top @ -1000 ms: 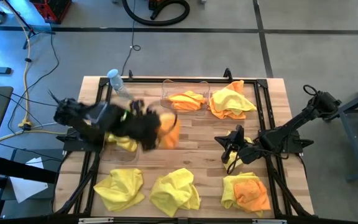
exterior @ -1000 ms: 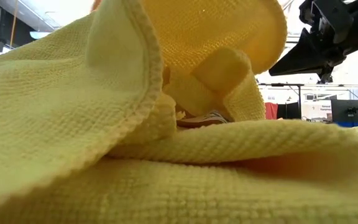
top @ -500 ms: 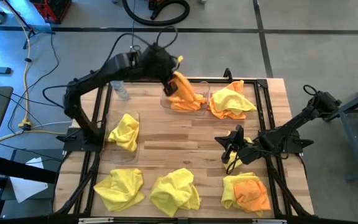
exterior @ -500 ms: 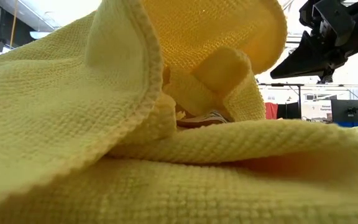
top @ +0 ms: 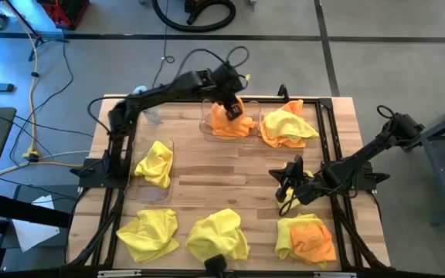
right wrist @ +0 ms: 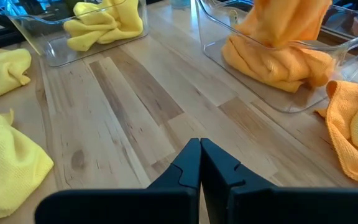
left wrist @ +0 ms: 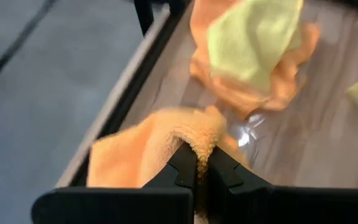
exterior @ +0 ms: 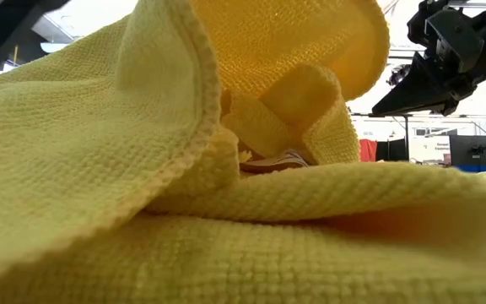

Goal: Sort microfiber towel by color & place in baskets
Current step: Put the orange microfiber towel into the top transparent bin, then put the yellow microfiber towel into the bottom transparent bin

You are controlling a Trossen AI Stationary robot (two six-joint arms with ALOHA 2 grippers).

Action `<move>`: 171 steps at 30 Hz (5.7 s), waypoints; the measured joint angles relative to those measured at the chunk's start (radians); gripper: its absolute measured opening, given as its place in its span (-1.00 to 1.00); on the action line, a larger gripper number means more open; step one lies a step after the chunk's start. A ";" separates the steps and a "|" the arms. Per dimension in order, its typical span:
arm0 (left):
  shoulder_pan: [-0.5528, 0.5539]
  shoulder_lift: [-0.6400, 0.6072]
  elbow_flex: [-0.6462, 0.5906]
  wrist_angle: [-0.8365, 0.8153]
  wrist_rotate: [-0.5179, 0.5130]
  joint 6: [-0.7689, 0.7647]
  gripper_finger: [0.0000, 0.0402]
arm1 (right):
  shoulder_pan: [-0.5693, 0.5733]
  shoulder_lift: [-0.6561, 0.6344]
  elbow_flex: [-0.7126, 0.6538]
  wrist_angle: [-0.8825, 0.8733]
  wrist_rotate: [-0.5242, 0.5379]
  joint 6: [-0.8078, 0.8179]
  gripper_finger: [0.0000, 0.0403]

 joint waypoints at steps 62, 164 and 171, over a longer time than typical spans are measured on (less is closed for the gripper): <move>-0.005 0.250 -0.047 0.006 -0.112 -0.590 -0.16 | 0.000 0.000 -0.001 -0.036 -0.010 0.012 -1.00; -0.805 -1.025 -1.469 0.707 -0.270 -0.263 -0.17 | -0.289 0.301 0.160 -0.788 -0.816 0.660 0.02; -0.805 -1.003 -1.468 0.841 -0.274 -0.238 -0.17 | -0.273 0.310 0.232 -0.757 -0.665 0.530 -0.77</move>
